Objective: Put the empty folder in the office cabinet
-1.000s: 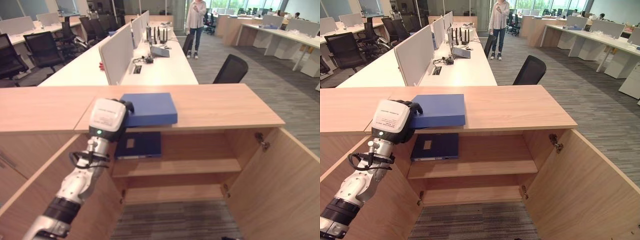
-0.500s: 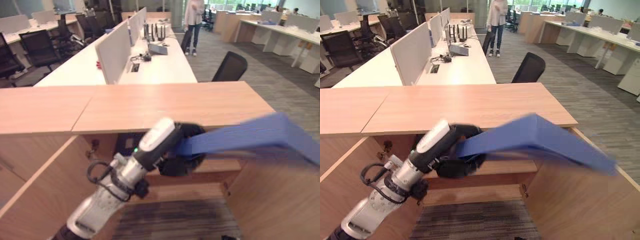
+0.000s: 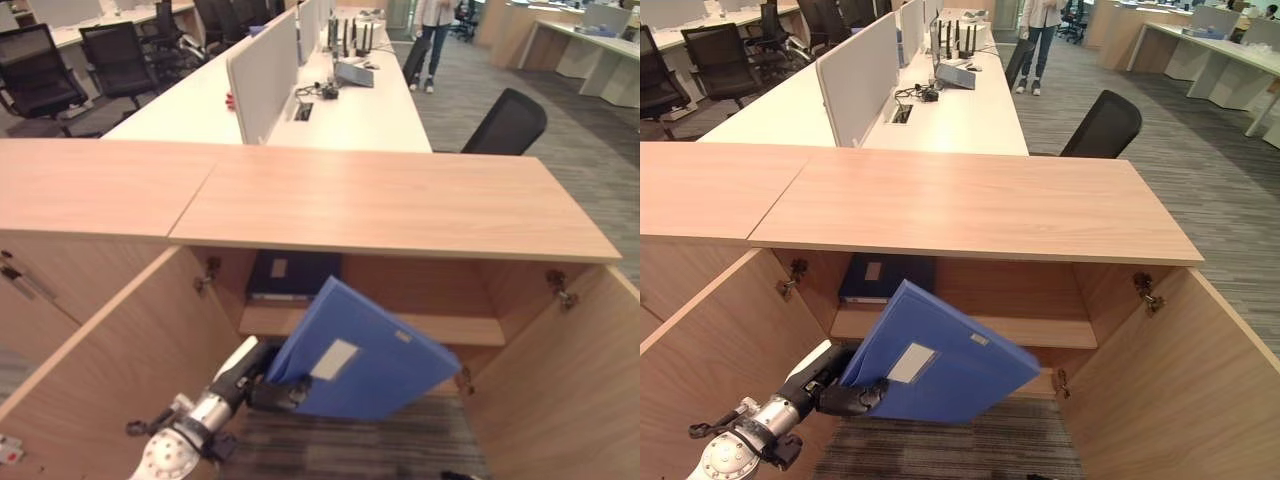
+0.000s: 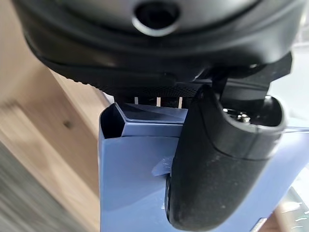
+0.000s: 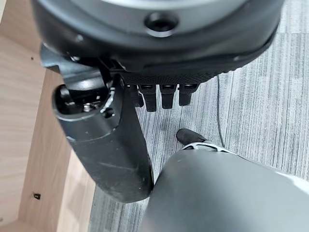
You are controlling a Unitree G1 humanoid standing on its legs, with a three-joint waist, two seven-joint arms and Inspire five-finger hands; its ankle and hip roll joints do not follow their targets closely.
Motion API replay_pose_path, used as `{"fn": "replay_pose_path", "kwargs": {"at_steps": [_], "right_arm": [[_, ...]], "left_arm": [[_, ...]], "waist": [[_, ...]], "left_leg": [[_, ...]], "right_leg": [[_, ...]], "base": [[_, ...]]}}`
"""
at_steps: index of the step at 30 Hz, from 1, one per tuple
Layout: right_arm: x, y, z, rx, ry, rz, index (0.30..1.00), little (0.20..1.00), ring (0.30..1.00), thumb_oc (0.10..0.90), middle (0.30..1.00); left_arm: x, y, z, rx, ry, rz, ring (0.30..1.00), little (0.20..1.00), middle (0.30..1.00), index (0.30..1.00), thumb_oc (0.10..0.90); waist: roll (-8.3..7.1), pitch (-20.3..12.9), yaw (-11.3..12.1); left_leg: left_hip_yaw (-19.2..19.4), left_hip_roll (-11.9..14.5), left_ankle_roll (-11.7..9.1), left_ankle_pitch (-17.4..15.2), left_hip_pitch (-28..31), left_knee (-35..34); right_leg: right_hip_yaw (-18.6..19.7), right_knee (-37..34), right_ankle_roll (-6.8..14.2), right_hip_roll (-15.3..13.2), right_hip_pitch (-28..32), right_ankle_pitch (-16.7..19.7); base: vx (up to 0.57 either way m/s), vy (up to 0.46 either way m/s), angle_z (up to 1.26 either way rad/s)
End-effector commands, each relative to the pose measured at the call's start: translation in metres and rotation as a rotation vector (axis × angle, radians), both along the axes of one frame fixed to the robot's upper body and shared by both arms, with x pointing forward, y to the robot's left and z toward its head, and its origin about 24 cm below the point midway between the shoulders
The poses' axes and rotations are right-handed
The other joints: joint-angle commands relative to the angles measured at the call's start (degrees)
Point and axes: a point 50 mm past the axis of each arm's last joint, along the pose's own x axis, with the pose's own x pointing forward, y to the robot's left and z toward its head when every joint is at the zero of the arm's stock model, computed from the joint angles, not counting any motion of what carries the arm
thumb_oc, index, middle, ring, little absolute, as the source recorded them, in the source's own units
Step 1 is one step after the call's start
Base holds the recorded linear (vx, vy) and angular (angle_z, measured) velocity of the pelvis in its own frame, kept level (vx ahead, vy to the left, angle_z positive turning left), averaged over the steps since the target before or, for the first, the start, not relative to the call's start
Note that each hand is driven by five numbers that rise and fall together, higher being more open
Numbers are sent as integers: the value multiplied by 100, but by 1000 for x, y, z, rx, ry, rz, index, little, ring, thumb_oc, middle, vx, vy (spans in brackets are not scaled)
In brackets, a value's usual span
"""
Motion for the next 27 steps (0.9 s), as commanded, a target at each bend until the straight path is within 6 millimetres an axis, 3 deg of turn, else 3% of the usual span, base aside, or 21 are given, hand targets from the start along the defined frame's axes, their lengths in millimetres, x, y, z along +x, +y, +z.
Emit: {"fn": "replay_pose_path", "kwargs": {"at_steps": [1,2,7,8,9,10,12,13,17,21,27], "right_arm": [[13,-1,2,-26,9,116,900,900,900,800,900],[13,-1,2,-26,10,116,900,900,900,800,900],[86,11,32,-49,-275,309,900,900,900,800,900],[101,27,37,-27,-325,321,900,900,900,800,900],[101,27,37,-27,-325,321,900,900,900,800,900],[123,44,51,-30,-438,405,900,900,900,800,900],[144,53,74,-19,-576,485,900,900,900,800,900],[143,53,74,-19,-573,486,900,900,900,800,900],[158,61,127,30,-833,628,900,900,900,800,900],[155,68,139,62,-875,727,900,900,900,800,900],[148,82,139,129,-852,827,900,900,900,800,900]], "left_arm": [[22,-1,48,122,-267,-108,300,300,300,300,400],[22,-1,48,123,-268,-108,300,300,300,300,400],[17,4,47,198,-253,-147,300,300,300,300,400],[19,-2,46,179,-264,-163,300,300,300,300,400],[20,-2,46,179,-265,-163,300,300,300,300,400],[24,-9,42,156,-289,-155,300,300,300,300,400],[22,-8,46,169,-317,-158,300,300,300,300,400],[21,-8,46,169,-317,-157,300,300,300,300,400],[21,-11,53,186,-360,-192,300,300,300,300,400],[23,-13,59,213,-393,-218,300,300,300,300,400],[26,-14,62,251,-423,-226,300,300,300,300,400]], "waist": [[-162,-29,-87],[-163,-29,-88],[-129,-26,-12],[-110,-36,13],[-110,-32,14],[-67,-14,63],[-55,9,94],[-52,7,90],[-51,16,26],[-43,-5,27],[-62,-28,38]], "left_leg": [[-291,-94,-2,-467,10,-38],[-290,-94,-3,-467,10,-38],[-293,-84,-6,-455,13,-38],[-303,-85,-7,-456,16,-38],[-303,-85,-7,-456,17,-38],[-296,-93,-6,-440,25,-38],[-294,-91,-16,-433,21,-38],[-291,-90,-18,-434,26,-38],[-239,-64,-42,-429,58,-38],[-238,-55,-54,-423,58,-38],[-235,-42,-72,-418,39,-38]], "right_leg": [[-97,42,336,-83,93,-191],[-97,42,336,-83,93,-191],[-110,42,334,-93,75,-198],[-115,42,328,-98,81,-201],[-115,42,328,-99,82,-201],[-131,42,334,-109,90,-199],[-139,42,334,-114,82,-206],[-136,42,333,-114,87,-207],[-157,42,347,-125,97,-228],[-182,42,353,-139,106,-239],[-226,42,350,-150,115,-255]], "base": [[0,0,0],[4,-2,3],[1,0,1],[0,0,0],[0,0,0],[0,0,0],[-11,15,1],[0,0,0],[0,0,0],[0,-1,-2],[0,0,0]]}}
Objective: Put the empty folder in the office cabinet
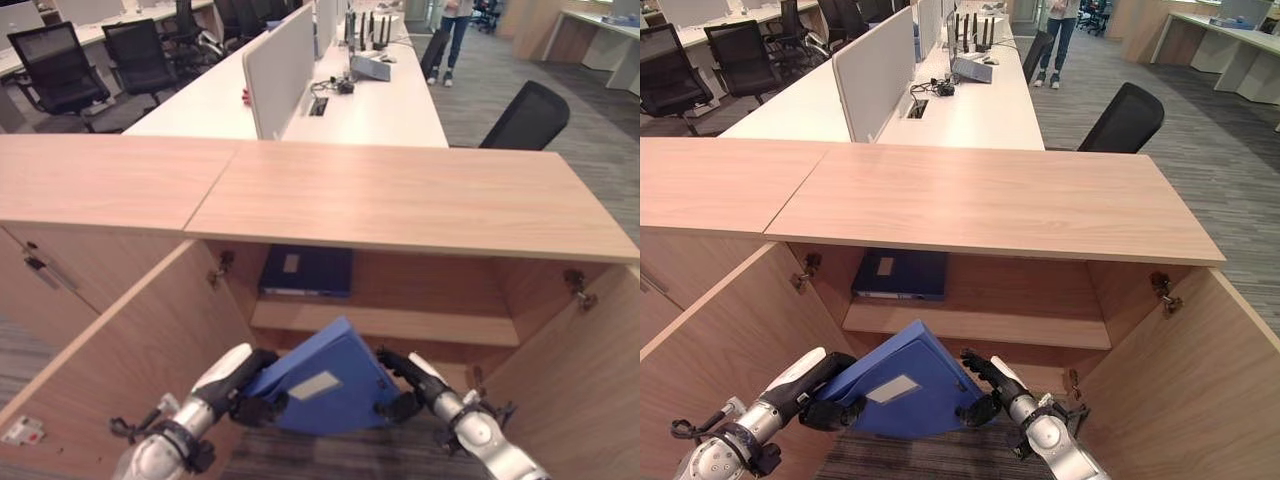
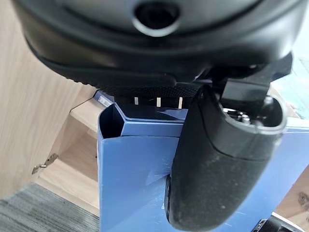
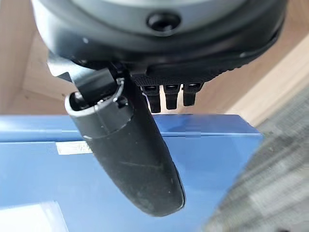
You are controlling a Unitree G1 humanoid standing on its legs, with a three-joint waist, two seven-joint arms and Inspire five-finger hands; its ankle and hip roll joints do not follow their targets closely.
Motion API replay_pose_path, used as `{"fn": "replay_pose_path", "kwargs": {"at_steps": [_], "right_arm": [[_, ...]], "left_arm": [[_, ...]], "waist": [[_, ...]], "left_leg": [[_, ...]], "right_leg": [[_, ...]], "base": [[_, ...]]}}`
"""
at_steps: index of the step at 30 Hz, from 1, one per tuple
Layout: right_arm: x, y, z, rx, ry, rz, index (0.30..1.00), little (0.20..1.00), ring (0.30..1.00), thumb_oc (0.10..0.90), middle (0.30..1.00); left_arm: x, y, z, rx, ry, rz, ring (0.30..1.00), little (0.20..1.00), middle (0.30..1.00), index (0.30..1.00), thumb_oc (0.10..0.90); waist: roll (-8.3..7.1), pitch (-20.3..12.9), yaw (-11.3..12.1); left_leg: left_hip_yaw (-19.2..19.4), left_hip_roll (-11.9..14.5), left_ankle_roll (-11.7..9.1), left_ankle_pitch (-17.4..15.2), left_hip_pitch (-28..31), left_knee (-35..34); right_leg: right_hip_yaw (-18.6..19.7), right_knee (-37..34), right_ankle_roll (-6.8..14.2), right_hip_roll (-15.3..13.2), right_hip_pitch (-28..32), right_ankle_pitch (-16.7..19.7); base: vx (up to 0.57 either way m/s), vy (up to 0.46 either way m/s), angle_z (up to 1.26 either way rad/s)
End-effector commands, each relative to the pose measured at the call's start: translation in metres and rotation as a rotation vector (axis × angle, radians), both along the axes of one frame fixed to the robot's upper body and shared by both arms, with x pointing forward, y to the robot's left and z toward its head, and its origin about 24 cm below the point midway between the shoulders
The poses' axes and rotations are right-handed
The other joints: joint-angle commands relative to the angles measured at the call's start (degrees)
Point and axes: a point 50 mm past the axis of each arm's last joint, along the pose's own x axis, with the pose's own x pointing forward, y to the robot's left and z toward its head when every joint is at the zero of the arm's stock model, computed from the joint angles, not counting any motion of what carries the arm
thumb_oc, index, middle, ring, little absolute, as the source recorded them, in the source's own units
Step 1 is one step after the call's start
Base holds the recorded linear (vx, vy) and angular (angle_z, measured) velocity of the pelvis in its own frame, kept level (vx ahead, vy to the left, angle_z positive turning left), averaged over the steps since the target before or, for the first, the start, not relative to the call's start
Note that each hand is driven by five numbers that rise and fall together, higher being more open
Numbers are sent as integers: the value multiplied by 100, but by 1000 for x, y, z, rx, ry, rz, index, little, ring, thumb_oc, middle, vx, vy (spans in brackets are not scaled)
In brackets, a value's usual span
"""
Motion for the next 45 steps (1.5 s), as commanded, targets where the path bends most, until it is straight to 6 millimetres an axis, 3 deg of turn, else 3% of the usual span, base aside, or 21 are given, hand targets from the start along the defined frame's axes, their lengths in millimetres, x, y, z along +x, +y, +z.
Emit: {"fn": "replay_pose_path", "kwargs": {"at_steps": [1,5,11,12,15,19,23,24,25,26,27,29,31,32,35,43,44,45], "right_arm": [[25,26,31,55,-161,160,900,900,900,800,900],[25,36,32,76,-162,193,900,900,900,800,900],[34,48,42,95,-199,238,900,900,900,800,900],[42,52,48,105,-223,250,900,900,900,800,900],[46,54,51,104,-236,250,900,900,900,800,900],[63,68,54,145,-243,209,900,900,900,800,900],[64,76,50,197,-204,182,900,900,900,800,900],[60,84,44,242,-156,178,851,851,851,767,851],[57,87,42,267,-130,178,552,552,552,568,552],[57,87,42,267,-129,178,458,458,458,505,458],[54,91,39,289,-104,184,300,300,300,400,300],[33,107,27,453,50,182,300,300,300,400,300],[32,107,27,453,51,182,300,300,300,400,300],[20,113,20,569,150,140,300,300,300,400,300],[7,123,12,699,275,87,300,300,300,400,300],[-11,130,2,893,455,-14,300,300,300,400,300],[-12,127,-1,898,467,-40,300,300,300,400,300],[-13,123,-4,894,474,-70,300,300,300,400,300]], "left_arm": [[26,-12,58,15,-345,-115,300,300,300,300,400],[29,-15,59,15,-366,-124,300,300,300,300,400],[34,-35,90,-111,-470,-217,300,300,300,300,400],[35,-45,108,-199,-516,-283,300,300,300,300,400],[36,-50,114,-240,-519,-310,300,300,300,300,400],[40,-67,128,-484,-462,-393,300,300,300,300,400],[44,-72,124,-579,-411,-387,300,300,300,300,400],[46,-75,120,-651,-367,-377,300,300,300,300,400],[46,-77,119,-683,-349,-376,300,300,300,300,400],[46,-77,119,-684,-348,-376,300,300,300,300,400],[47,-77,117,-703,-336,-373,300,300,300,300,400],[48,-82,110,-811,-274,-357,300,300,300,300,400],[47,-82,110,-812,-273,-357,300,300,300,300,400],[48,-83,105,-848,-242,-339,300,300,300,300,400],[48,-87,94,-913,-182,-314,300,300,300,300,400],[49,-92,73,-966,-70,-284,300,300,300,300,400],[49,-89,69,-960,-59,-261,528,528,528,528,552],[48,-86,63,-955,-42,-234,900,900,900,900,800]], "waist": [[-209,-100,-91],[-209,-100,-80],[-197,-131,-79],[-198,-178,-91],[-200,-183,-82],[-195,-224,-84],[-206,-212,-80],[-213,-211,-93],[-217,-206,-96],[-216,-206,-96],[-217,-205,-97],[-244,-199,-104],[-241,-205,-107],[-258,-186,-101],[-274,-170,-83],[-313,-143,-38],[-316,-141,-37],[-319,-145,-34]], "left_leg": [[-215,-66,-70,-475,73,-38],[-219,-62,-78,-464,65,-38],[-225,-58,-82,-459,69,-38],[-217,-56,-89,-463,81,-38],[-220,-53,-90,-467,84,-38],[-213,-49,-90,-475,115,-38],[-210,-52,-88,-475,126,-38],[-214,-51,-88,-477,128,-38],[-213,-49,-90,-480,131,-38],[-213,-49,-90,-481,132,-38],[-210,-47,-92,-482,135,-38],[-210,-43,-104,-487,143,-38],[-212,-43,-105,-488,142,-38],[-205,-40,-111,-478,140,-38],[-212,-45,-117,-467,135,-38],[-213,-53,-134,-444,85,-38],[-212,-54,-135,-442,86,-38],[-213,-55,-136,-440,82,-38]], "right_leg": [[-167,42,337,-164,142,-269],[-170,42,332,-167,143,-275],[-176,42,336,-173,146,-272],[-173,42,341,-174,156,-270],[-177,42,343,-176,162,-271],[-152,42,328,-175,203,-258],[-141,42,313,-168,225,-258],[-132,42,303,-167,233,-259],[-129,42,302,-168,237,-258],[-130,42,302,-168,238,-258],[-134,42,300,-170,244,-261],[-138,42,297,-171,252,-261],[-139,42,297,-171,251,-262],[-154,42,298,-174,253,-257],[-156,42,298,-178,239,-242],[-175,42,308,-191,203,-218],[-175,42,308,-191,200,-214],[-179,42,308,-191,201,-215]], "base": [[0,0,0],[0,0,0],[0,0,0],[0,0,0],[0,0,0],[8,-6,-3],[1,-3,-2],[0,0,0],[0,0,0],[0,0,0],[0,0,0],[3,-1,2],[-1,-2,4],[0,0,0],[0,0,0],[0,0,0],[0,0,0],[0,0,0]]}}
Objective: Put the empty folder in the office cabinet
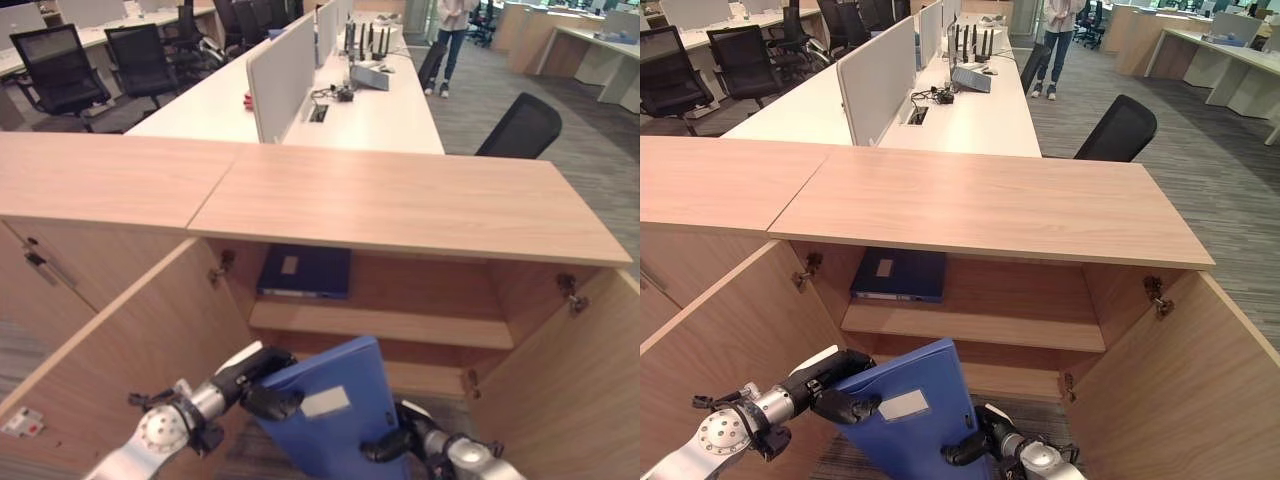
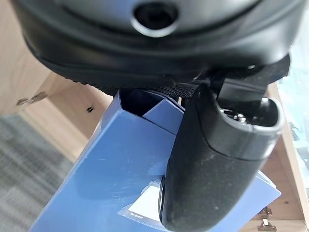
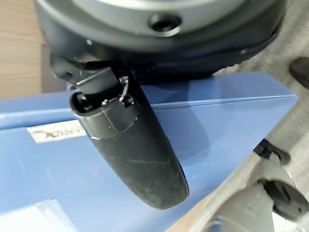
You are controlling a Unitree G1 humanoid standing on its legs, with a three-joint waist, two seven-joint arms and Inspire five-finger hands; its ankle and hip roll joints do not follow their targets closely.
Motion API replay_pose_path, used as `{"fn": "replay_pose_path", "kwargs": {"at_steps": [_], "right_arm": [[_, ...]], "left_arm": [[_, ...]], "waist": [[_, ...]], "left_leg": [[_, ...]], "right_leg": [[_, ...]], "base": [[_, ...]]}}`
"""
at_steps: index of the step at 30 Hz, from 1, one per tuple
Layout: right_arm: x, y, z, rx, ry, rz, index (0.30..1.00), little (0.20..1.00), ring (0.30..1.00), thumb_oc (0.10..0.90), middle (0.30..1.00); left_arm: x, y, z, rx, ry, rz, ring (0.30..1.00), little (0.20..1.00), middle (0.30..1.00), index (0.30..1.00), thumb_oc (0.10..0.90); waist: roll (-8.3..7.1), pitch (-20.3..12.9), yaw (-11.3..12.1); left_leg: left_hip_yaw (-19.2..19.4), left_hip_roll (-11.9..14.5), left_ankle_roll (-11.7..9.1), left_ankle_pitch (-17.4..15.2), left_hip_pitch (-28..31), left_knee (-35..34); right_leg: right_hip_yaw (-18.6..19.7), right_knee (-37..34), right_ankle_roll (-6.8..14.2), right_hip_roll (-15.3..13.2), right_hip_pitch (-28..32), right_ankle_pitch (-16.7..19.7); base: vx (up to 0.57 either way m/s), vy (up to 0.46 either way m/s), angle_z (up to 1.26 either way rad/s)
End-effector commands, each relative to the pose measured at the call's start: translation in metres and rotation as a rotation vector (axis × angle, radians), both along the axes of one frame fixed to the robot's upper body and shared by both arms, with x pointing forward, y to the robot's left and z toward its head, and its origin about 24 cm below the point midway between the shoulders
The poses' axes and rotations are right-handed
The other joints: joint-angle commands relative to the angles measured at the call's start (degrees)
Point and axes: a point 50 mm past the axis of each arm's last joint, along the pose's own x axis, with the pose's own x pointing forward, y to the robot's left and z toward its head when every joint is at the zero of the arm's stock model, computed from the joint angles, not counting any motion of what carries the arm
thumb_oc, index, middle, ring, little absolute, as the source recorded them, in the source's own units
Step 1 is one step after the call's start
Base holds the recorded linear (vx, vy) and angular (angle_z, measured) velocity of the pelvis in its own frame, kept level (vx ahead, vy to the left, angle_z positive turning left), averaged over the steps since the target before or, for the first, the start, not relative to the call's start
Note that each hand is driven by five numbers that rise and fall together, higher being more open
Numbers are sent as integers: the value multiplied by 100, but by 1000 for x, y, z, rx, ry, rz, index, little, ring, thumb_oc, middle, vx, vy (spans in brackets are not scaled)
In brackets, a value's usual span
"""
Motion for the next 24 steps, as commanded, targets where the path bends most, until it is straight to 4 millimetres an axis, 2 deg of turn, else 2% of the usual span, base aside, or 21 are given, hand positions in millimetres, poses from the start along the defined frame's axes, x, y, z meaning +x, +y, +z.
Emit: {"fn": "replay_pose_path", "kwargs": {"at_steps": [1,4,5,6,9,11,12,13,15,16,19,24], "right_arm": [[27,101,43,567,-53,-31,300,300,300,400,300],[22,78,30,498,-31,-120,300,300,300,400,300],[22,78,30,497,-31,-119,300,300,300,400,300],[22,65,26,461,-35,-163,300,300,300,400,300],[22,15,17,275,-88,-262,300,300,300,400,300],[25,-5,19,201,-124,-292,300,300,300,400,300],[24,-5,19,200,-124,-291,300,300,300,400,300],[28,-28,24,111,-177,-334,300,300,300,400,300],[30,-42,26,52,-206,-367,300,300,300,400,300],[30,-42,26,51,-207,-367,300,300,300,400,300],[39,-59,30,-31,-245,-452,300,300,300,400,300],[46,-53,28,-17,-235,-510,300,300,300,400,300]], "left_arm": [[26,-77,67,-659,-315,-92,900,900,900,900,800],[20,-59,37,-614,-218,66,900,900,900,900,800],[20,-59,36,-614,-217,67,900,900,900,900,800],[15,-49,23,-581,-184,145,900,900,900,900,800],[-12,-15,-18,-472,-65,381,900,900,900,900,800],[-27,0,-37,-429,4,494,900,900,900,900,800],[-27,-1,-37,-429,4,494,900,900,900,900,800],[-45,15,-57,-361,62,621,900,900,900,900,800],[-57,24,-74,-284,113,708,900,900,900,900,800],[-56,24,-74,-284,112,707,900,900,900,900,800],[-83,31,-109,-220,264,894,900,900,900,900,800],[-106,23,-138,-267,419,1071,900,900,900,900,800]], "waist": [[-207,-148,-71],[-221,-150,-73],[-218,-154,-75],[-224,-151,-76],[-234,-143,-60],[-235,-146,-55],[-230,-149,-58],[-231,-144,-58],[-236,-149,-49],[-232,-147,-49],[-232,-149,-27],[-217,-139,-18]], "left_leg": [[-222,-68,-63,-429,4,-37],[-227,-75,-58,-430,-12,-37],[-228,-75,-58,-431,-11,-37],[-227,-72,-56,-431,-15,-37],[-252,-78,-35,-441,-33,-37],[-271,-81,-22,-435,-60,-37],[-273,-80,-22,-436,-61,-37],[-292,-84,-6,-435,-73,-37],[-313,-91,7,-432,-98,-37],[-316,-91,7,-432,-99,-37],[-346,-93,33,-415,-137,-37],[-365,-116,46,-392,-145,-37]], "right_leg": [[-187,42,351,-200,133,-256],[-199,42,349,-200,127,-255],[-200,42,349,-199,128,-256],[-208,42,348,-202,126,-254],[-253,42,349,-202,125,-262],[-259,42,344,-204,100,-261],[-261,42,344,-203,100,-262],[-280,42,334,-200,94,-275],[-289,42,329,-192,83,-289],[-292,42,329,-192,83,-290],[-306,42,307,-178,60,-308],[-286,42,292,-167,51,-312]], "base": [[0,0,0],[0,0,0],[0,0,0],[0,0,0],[3,-1,1],[-4,3,-2],[0,0,0],[0,0,0],[0,0,0],[0,0,5],[-9,-2,12],[-8,6,4]]}}
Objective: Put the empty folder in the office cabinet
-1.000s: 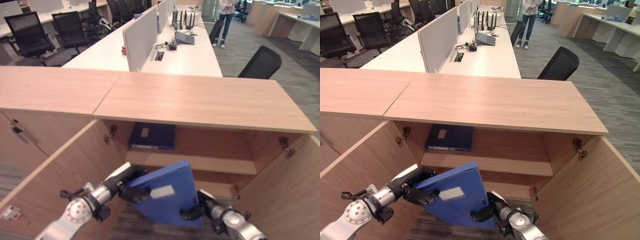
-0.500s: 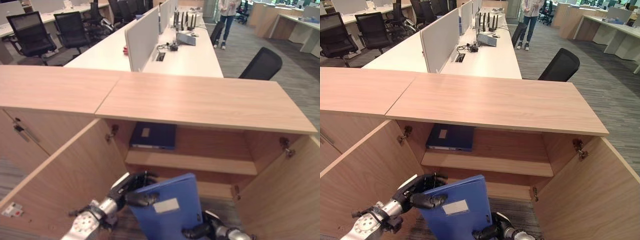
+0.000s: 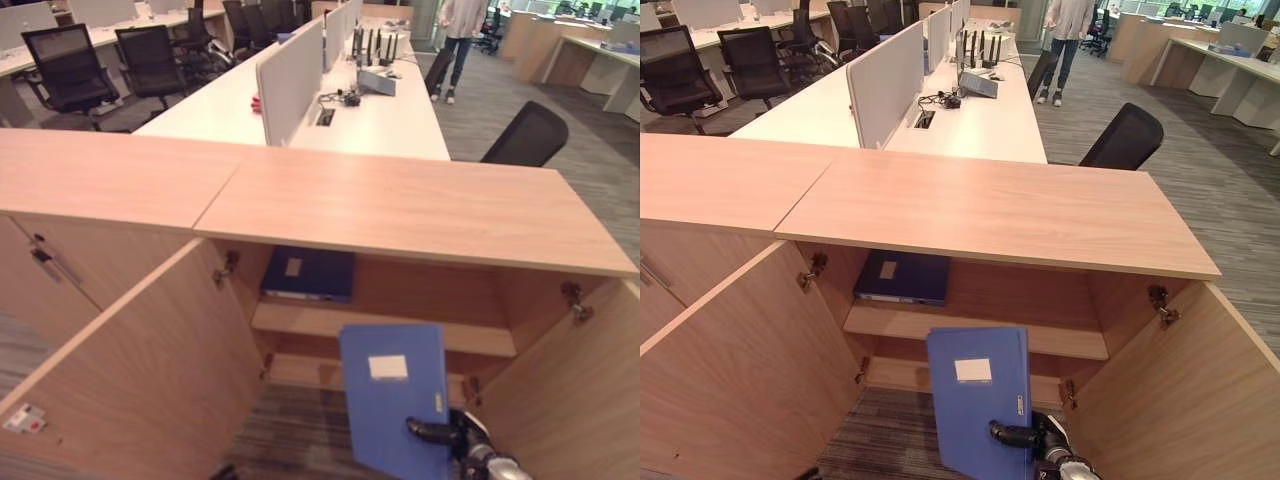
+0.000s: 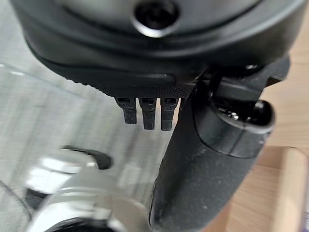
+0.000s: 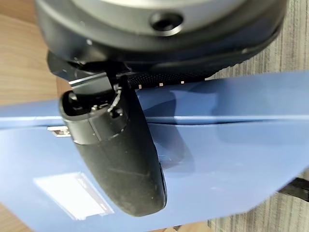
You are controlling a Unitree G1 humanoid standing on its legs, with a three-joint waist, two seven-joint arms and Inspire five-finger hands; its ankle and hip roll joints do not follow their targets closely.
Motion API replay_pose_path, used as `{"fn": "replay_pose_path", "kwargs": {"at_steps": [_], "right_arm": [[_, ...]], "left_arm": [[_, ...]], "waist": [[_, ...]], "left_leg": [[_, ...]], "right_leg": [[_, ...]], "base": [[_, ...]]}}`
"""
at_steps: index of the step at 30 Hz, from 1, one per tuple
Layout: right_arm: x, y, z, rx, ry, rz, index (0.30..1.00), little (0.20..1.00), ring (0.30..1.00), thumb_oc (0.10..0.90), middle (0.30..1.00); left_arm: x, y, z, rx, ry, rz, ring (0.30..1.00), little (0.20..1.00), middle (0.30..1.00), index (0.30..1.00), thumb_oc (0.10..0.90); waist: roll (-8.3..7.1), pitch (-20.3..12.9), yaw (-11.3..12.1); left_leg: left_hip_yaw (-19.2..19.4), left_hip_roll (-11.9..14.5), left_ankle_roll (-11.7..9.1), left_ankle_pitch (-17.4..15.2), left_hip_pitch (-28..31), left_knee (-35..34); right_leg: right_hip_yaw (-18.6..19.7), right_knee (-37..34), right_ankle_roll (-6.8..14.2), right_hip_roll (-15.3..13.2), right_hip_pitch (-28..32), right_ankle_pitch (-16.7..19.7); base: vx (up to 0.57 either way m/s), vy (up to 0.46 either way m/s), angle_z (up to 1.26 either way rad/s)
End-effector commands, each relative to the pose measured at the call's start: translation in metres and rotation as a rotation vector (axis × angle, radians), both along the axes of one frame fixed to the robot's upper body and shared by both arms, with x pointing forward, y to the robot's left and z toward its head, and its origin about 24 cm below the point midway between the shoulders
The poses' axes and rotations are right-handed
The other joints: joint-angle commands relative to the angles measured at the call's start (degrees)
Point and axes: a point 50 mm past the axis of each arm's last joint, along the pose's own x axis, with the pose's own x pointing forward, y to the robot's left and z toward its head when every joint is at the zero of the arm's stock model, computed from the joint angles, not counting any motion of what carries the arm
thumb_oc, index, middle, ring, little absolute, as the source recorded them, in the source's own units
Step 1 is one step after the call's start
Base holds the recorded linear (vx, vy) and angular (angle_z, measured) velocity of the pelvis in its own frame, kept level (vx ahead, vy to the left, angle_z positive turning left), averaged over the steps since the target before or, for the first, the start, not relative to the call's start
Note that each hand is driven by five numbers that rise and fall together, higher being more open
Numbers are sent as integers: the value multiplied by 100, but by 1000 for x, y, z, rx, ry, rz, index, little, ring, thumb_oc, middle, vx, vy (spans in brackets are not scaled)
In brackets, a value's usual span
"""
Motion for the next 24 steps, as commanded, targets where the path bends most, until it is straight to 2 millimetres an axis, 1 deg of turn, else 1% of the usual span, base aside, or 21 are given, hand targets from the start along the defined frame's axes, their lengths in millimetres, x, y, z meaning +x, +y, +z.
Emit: {"fn": "replay_pose_path", "kwargs": {"at_steps": [1,4,5,6,7,8,9,10,11,12,13,14,15,16,17,18,21,24], "right_arm": [[58,22,31,51,-239,29,300,300,300,400,300],[63,31,31,119,-250,-24,300,300,300,400,300],[66,36,32,176,-257,-71,300,300,300,400,300],[67,36,32,177,-258,-71,300,300,300,400,300],[75,48,35,307,-285,-168,300,300,300,400,300],[75,48,35,307,-287,-168,300,300,300,400,300],[79,55,38,381,-303,-214,300,300,300,400,300],[88,65,43,489,-333,-289,300,300,300,400,300],[88,65,43,489,-333,-289,300,300,300,400,300],[99,72,53,611,-385,-367,300,300,300,400,300],[99,72,53,612,-386,-367,300,300,300,400,300],[109,77,63,725,-432,-456,300,300,300,400,300],[114,77,68,768,-458,-500,300,300,300,400,300],[114,78,68,768,-458,-501,300,300,300,400,300],[124,74,78,818,-510,-579,300,300,300,400,300],[128,71,83,842,-535,-619,300,300,300,400,300],[140,56,99,891,-626,-729,300,300,300,400,300],[150,38,110,888,-695,-807,300,300,300,400,300]], "left_arm": [[43,0,5,-14,-147,76,900,900,900,900,800],[26,-10,-12,-61,-40,160,900,900,900,900,800],[18,-14,-20,-83,14,191,900,900,900,900,800],[19,-14,-20,-83,13,191,900,900,900,900,800],[2,-21,-31,-112,119,239,900,900,900,900,800],[3,-21,-31,-112,118,239,900,900,900,900,800],[-7,-23,-36,-122,173,255,900,900,900,900,800],[-26,-26,-41,-130,272,265,900,900,900,900,800],[-26,-26,-41,-130,272,265,900,900,900,900,800],[-41,-25,-42,-114,357,240,900,900,900,900,800],[-41,-25,-42,-114,356,240,900,900,900,900,800],[-55,-26,-43,-109,426,230,900,900,900,900,800],[-58,-26,-43,-110,436,252,900,900,900,900,800],[-58,-26,-43,-109,436,253,900,900,900,900,800],[-64,-25,-42,-106,458,295,900,900,900,900,800],[-65,-24,-42,-102,459,321,900,900,900,900,800],[-68,-22,-41,-101,452,375,900,900,900,900,800],[-79,-20,-40,-86,487,375,900,900,900,900,800]], "waist": [[-137,48,1],[-133,47,2],[-133,36,-4],[-132,42,-3],[-129,14,-15],[-130,24,-14],[-124,6,-27],[-118,-9,-42],[-118,-8,-42],[-110,-43,-56],[-111,-38,-53],[-102,-65,-62],[-95,-67,-55],[-96,-64,-55],[-87,-80,-29],[-87,-81,-15],[-79,-74,47],[-84,-66,130]], "left_leg": [[-222,-95,12,-377,24,-36],[-228,-94,7,-367,26,-36],[-222,-91,4,-364,26,-36],[-222,-91,4,-364,26,-36],[-216,-89,-3,-359,31,-36],[-214,-88,-3,-361,34,-36],[-208,-88,-9,-360,42,-36],[-188,-82,-19,-369,61,-36],[-187,-82,-19,-369,62,-36],[-163,-77,-31,-375,71,-36],[-160,-77,-31,-377,73,-36],[-148,-69,-38,-385,83,-36],[-143,-67,-40,-388,85,-36],[-143,-67,-40,-388,86,-36],[-143,-61,-44,-389,84,-36],[-149,-60,-46,-391,82,-36],[-180,-68,-44,-392,66,-36],[-226,-77,-43,-380,19,-36]], "right_leg": [[-153,42,264,-142,169,-260],[-150,42,261,-139,170,-256],[-150,42,261,-139,167,-252],[-150,42,261,-138,167,-252],[-123,42,256,-134,162,-249],[-121,42,255,-133,164,-250],[-110,42,251,-129,168,-250],[-86,42,242,-123,169,-249],[-86,42,242,-123,169,-249],[-68,42,231,-114,166,-250],[-65,42,231,-113,167,-250],[-43,42,220,-107,167,-252],[-44,42,216,-106,169,-249],[-43,42,216,-105,170,-250],[-56,42,218,-105,165,-246],[-60,42,219,-106,164,-244],[-103,42,226,-111,153,-239],[-146,42,237,-121,140,-234]], "base": [[0,0,0],[0,0,0],[0,0,0],[0,0,0],[0,0,0],[0,0,0],[0,0,0],[13,18,-4],[23,24,-4],[0,0,0],[0,0,0],[0,0,0],[0,0,0],[0,0,0],[26,18,-4],[36,26,-3],[5,5,2],[13,11,9]]}}
